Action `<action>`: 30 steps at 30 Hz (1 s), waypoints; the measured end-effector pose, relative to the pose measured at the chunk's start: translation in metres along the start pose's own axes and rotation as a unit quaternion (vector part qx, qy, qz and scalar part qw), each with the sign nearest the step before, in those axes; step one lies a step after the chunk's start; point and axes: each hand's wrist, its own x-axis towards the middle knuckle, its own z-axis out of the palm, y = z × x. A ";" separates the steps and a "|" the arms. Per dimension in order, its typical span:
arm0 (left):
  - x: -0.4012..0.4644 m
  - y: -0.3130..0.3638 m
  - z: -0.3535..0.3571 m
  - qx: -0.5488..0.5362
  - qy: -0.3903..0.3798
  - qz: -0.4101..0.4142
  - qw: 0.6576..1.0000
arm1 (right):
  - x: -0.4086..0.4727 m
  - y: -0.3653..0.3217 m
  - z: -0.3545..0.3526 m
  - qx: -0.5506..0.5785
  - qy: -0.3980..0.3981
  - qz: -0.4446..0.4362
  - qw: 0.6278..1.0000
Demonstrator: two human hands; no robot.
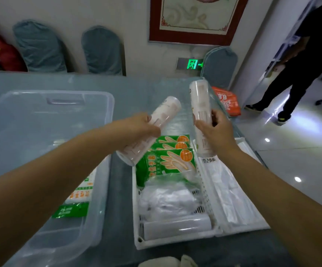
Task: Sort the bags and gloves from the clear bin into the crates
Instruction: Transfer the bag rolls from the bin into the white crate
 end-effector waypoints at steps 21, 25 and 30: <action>0.017 -0.078 0.194 0.303 -0.013 0.049 0.952 | 0.041 0.126 -0.033 -0.201 -0.234 -0.090 0.947; 0.009 -0.092 0.199 0.281 -0.057 0.062 0.956 | 0.036 0.128 -0.023 -0.233 -0.277 -0.119 0.925; 0.018 -0.097 0.187 0.251 -0.009 0.050 0.967 | 0.033 0.126 -0.008 -0.233 -0.287 -0.128 0.920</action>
